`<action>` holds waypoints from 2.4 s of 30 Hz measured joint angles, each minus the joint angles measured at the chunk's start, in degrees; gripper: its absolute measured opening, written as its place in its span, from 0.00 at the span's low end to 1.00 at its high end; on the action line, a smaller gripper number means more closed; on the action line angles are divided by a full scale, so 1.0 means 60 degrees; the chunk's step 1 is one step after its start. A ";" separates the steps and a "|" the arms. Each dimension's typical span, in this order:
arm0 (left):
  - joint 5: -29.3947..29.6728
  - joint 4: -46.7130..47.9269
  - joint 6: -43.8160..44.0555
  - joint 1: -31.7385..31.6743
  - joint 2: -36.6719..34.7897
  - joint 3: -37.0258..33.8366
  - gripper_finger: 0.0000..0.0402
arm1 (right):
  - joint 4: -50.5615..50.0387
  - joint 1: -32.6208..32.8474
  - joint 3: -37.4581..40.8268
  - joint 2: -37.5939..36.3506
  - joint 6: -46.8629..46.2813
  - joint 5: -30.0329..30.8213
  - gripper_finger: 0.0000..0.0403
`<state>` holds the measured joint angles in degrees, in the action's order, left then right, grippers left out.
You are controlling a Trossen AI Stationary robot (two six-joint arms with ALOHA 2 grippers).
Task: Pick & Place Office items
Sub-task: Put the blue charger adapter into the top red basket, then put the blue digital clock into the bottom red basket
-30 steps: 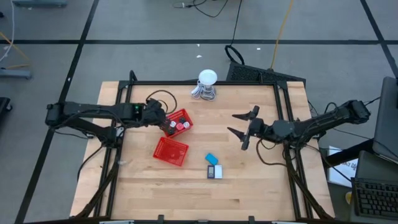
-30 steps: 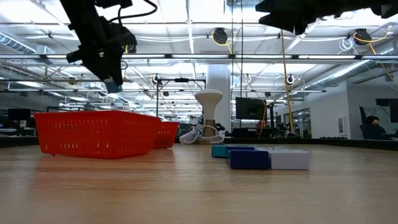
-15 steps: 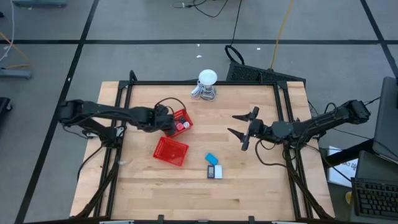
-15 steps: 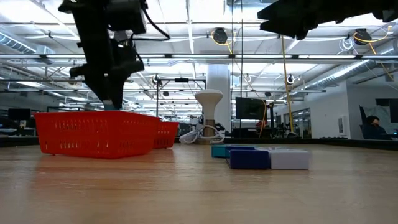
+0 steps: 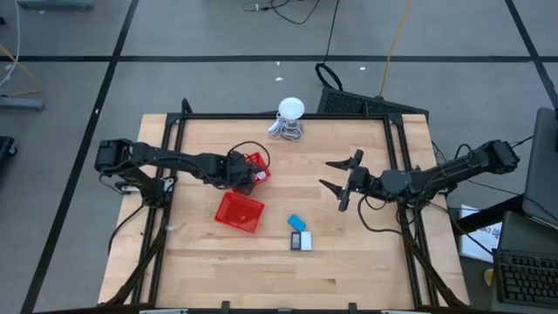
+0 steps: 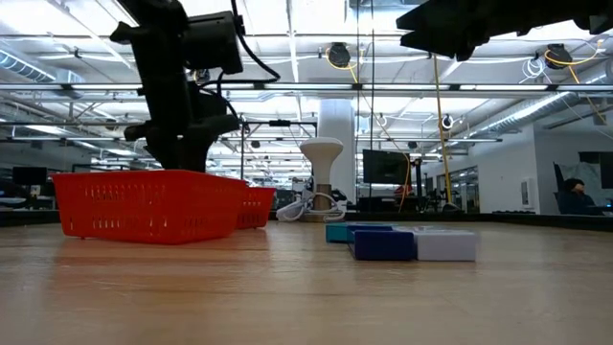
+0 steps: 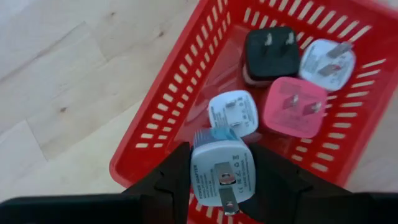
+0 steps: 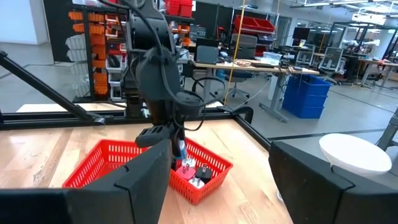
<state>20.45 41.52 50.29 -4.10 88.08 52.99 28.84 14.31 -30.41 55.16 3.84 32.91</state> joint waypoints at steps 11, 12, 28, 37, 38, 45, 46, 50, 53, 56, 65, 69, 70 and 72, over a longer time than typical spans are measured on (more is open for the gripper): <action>-0.0004 -0.0011 0.0156 0.0000 0.0141 0.0000 0.34 | -0.0004 0.0000 0.0000 0.0000 0.0000 0.0000 0.64; -0.0001 -0.0014 0.0191 -0.0001 0.0141 0.0000 0.34 | -0.0007 0.0000 0.0000 0.0000 0.0000 0.0000 0.64; -0.0322 -0.0309 0.0274 -0.0456 0.0680 0.0007 0.34 | -0.0080 0.0000 0.0000 0.0007 -0.0025 0.0000 0.64; -0.0545 -0.0582 0.0202 -0.0463 0.1187 0.0007 0.34 | -0.0087 -0.0004 0.0004 0.0007 -0.0025 0.0007 0.64; -0.0573 -0.0605 0.0202 -0.0461 0.1183 0.0007 0.34 | -0.0084 -0.0004 0.0004 0.0007 -0.0025 0.0007 0.64; -0.0576 -0.0744 0.0133 -0.0459 0.1158 0.0007 0.52 | -0.0080 -0.0007 0.0003 0.0007 -0.0025 0.0006 0.64; -0.0578 -0.0787 0.0071 -0.0462 0.1159 0.0007 0.55 | -0.0082 -0.0005 0.0004 0.0007 -0.0023 0.0006 0.64; -0.1059 -0.0820 -0.0900 -0.0554 0.0963 0.0007 0.64 | -0.0080 -0.0004 0.0000 0.0007 -0.0014 0.0007 0.64; -0.1449 -0.0835 -0.1243 -0.0696 0.0669 0.0004 0.68 | -0.0086 -0.0005 0.0000 0.0007 -0.0001 0.0006 0.64; -0.1490 -0.0852 -0.1480 -0.0840 0.0223 0.0004 0.71 | -0.0109 -0.0006 0.0002 0.0007 0.0004 0.0006 0.64; -0.1024 -0.1322 -0.2463 -0.0768 -0.2006 -0.0002 0.74 | -0.0112 -0.0004 0.0000 0.0007 -0.0022 0.0004 0.64; -0.0593 -0.2426 -0.3680 -0.0007 -0.3089 0.0000 0.73 | -0.0069 0.0000 0.0000 0.0007 -0.0184 -0.0022 0.64; -0.0561 -0.2712 -0.4056 0.0228 -0.3305 0.0000 0.73 | -0.0073 0.0000 0.0000 0.0007 -0.0376 -0.0025 0.64; -0.0543 -0.3225 -0.4856 0.0728 -0.3640 0.0000 0.72 | -0.0096 0.0001 0.0000 0.0007 -0.0786 -0.0025 0.64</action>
<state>17.19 22.17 21.16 0.27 66.24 52.99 28.26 14.31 -30.41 55.20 -0.88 32.75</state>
